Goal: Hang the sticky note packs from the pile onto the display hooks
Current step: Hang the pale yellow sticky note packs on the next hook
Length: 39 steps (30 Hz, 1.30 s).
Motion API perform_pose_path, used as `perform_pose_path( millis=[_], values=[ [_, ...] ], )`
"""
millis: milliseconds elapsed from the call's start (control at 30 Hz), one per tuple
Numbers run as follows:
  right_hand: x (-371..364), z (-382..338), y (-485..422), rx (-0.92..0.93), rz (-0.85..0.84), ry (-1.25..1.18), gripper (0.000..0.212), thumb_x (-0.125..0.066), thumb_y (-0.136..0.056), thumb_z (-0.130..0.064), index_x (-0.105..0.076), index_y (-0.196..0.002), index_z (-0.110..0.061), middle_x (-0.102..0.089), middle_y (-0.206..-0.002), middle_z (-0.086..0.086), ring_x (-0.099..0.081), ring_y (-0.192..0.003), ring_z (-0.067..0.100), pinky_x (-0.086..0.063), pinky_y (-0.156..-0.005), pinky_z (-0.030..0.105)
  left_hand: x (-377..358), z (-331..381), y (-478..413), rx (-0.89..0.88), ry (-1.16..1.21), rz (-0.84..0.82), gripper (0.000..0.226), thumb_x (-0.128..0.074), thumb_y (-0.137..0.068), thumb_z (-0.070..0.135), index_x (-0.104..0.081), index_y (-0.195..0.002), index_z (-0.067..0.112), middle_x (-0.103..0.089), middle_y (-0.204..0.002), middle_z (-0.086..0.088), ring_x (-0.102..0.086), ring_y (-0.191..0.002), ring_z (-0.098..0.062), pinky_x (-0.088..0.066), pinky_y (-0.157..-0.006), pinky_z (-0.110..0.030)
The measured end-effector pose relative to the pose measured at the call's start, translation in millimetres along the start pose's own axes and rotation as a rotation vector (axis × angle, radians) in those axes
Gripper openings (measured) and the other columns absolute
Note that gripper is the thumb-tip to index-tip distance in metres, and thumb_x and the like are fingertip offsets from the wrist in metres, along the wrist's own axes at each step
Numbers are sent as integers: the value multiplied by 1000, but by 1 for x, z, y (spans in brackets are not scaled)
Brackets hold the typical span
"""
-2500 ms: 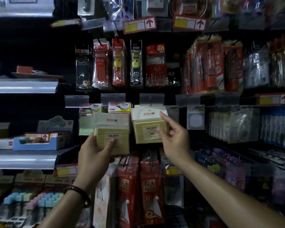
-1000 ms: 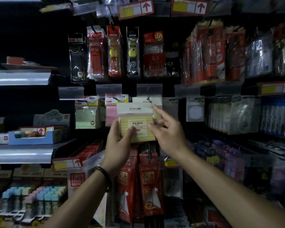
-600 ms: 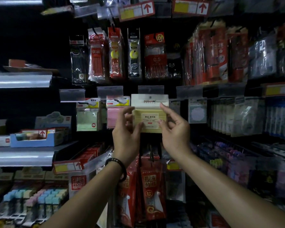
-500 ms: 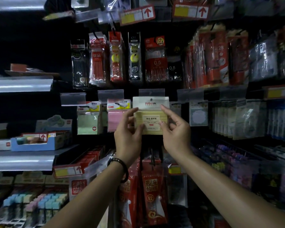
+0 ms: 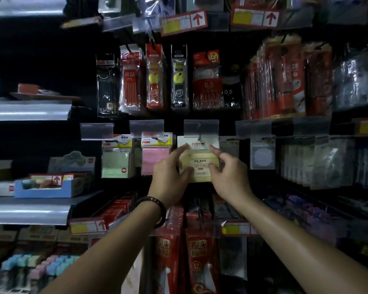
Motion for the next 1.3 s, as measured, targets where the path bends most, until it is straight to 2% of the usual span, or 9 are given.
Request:
perform_pose_path(
  millis=[67,167,267,400,533,667,967,1100,1300],
  values=[
    [-4,3,-7,-35,-42,86,52,-66,-104,-21,-56,-154,-35,-73,-100,2,-62,-64,1,-49,-50,11,-4,-4,-5,1,-72,-41,61,-73,-98,27,-51,-154,37,-71,-85,6,-67,-77,-6,-59,-71,-22],
    [-14,9,-12,-106,-148,207,64,-65,-103,-32,-40,-161,-43,-72,-109,8,-73,-72,18,-66,-66,31,-12,-8,-12,53,-156,-121,62,-67,-101,29,-45,-159,37,-76,-100,-2,-71,-79,-14,-61,-73,-29],
    [-13,4,-12,-133,-249,391,76,-66,-100,-37,-28,-165,-47,-67,-117,7,-71,-77,20,-64,-71,32,-17,-7,-12,66,-232,-165,68,-66,-101,27,-38,-162,36,-74,-110,-6,-62,-76,-13,-51,-69,-25],
    [-7,-3,-4,-135,-331,491,86,-68,-98,-35,-19,-167,-48,-65,-109,-2,-67,-78,17,-62,-70,33,-20,-5,-3,74,-306,-243,75,-67,-96,23,-33,-162,36,-72,-116,-12,-69,-92,-26,-62,-83,-37],
    [10,-13,8,-84,-307,473,80,-67,-97,-34,-27,-165,-45,-66,-112,0,-69,-84,20,-61,-70,35,-11,12,9,32,-334,-243,63,-65,-98,24,-44,-158,26,-72,-112,-7,-62,-82,-16,-52,-67,-24],
    [32,-27,31,20,-258,489,59,-67,-97,-41,-49,-153,-41,-68,-128,-2,-68,-105,22,-61,-81,39,8,30,43,52,-265,-252,57,-68,-98,38,-52,-152,26,-75,-115,-2,-72,-91,-16,-63,-82,-32],
    [76,-20,186,239,-121,206,9,-67,-103,-19,-73,-108,-15,-54,-80,-25,-56,-73,-11,-34,-66,2,18,41,203,-50,-187,-289,15,-66,-99,38,-73,-106,28,-74,-96,9,-70,-84,-10,-60,-74,-39],
    [63,40,287,159,-290,207,4,-69,-103,-15,-73,-102,-14,-52,-81,-20,-52,-67,-8,-32,-66,5,-16,3,308,-2,-143,-392,9,-71,-96,30,-65,-91,31,-62,-83,15,-60,-74,-1,-50,-66,-24],
    [41,197,453,-232,-572,245,14,-67,-103,-22,-66,-91,-27,-62,-75,-18,-59,-68,-1,-42,-58,24,-96,-96,471,220,-138,-719,10,-60,-95,41,-66,-95,34,-68,-90,14,-66,-82,-9,-57,-71,-40]
  ],
)
Point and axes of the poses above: each hand's wrist, its own y-axis away from the middle knuckle, its own x-axis out of the back of the hand, z = x × y, the point moved 9 cm from there along -y, towards the middle knuckle
